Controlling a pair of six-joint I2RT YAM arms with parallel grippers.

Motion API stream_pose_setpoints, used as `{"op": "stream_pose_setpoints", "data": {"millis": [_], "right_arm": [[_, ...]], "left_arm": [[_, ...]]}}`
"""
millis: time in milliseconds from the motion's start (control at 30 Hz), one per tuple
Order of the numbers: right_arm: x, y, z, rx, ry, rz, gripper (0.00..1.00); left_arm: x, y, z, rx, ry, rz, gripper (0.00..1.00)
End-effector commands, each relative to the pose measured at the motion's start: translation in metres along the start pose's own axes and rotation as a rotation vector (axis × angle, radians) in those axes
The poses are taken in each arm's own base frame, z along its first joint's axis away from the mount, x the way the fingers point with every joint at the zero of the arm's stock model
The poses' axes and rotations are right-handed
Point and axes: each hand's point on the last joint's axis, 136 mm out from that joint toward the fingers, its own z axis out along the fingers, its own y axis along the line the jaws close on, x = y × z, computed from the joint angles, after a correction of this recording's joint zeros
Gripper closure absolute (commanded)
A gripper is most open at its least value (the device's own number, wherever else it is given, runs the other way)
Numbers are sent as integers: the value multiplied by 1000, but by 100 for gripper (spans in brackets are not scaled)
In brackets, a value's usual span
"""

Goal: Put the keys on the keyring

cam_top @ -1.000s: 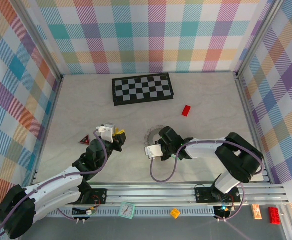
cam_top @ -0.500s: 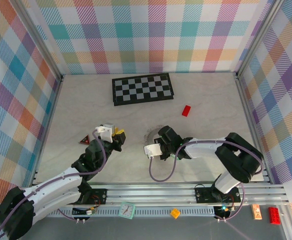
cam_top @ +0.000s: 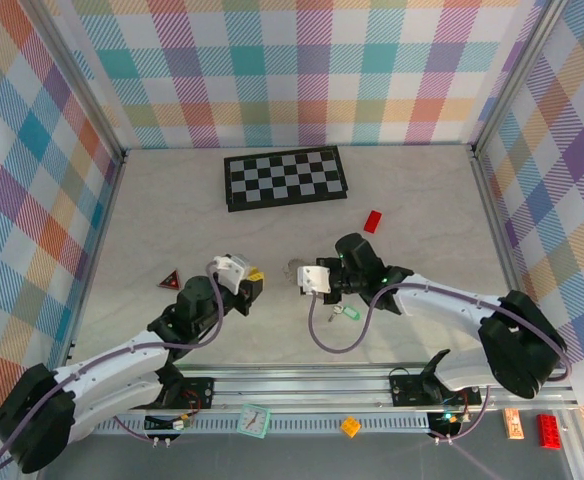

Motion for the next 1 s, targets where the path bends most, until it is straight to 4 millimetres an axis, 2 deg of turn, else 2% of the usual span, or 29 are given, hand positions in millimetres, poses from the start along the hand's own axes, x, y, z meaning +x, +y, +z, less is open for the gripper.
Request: {"op": "stream_pose_setpoints", "data": {"millis": [0, 167, 467, 600, 900, 967], "right_arm": [[-31, -4, -10, -45, -119, 50, 100], [-43, -6, -16, -61, -165, 78, 100], [-54, -1, -20, -106, -210, 91, 100], [-56, 1, -21, -119, -217, 92, 100], [-57, 2, -21, -135, -218, 96, 100], [-56, 2, -21, -133, -211, 98, 100]], "left_arm": [[-20, -37, 4, 210, -43, 98, 82], [-21, -60, 7, 322, -62, 160, 84], [-20, -61, 25, 319, -74, 232, 71], [-24, -66, 29, 346, -82, 255, 71], [-26, -75, 30, 404, -85, 289, 88], [-27, -76, 29, 410, -90, 296, 95]]}}
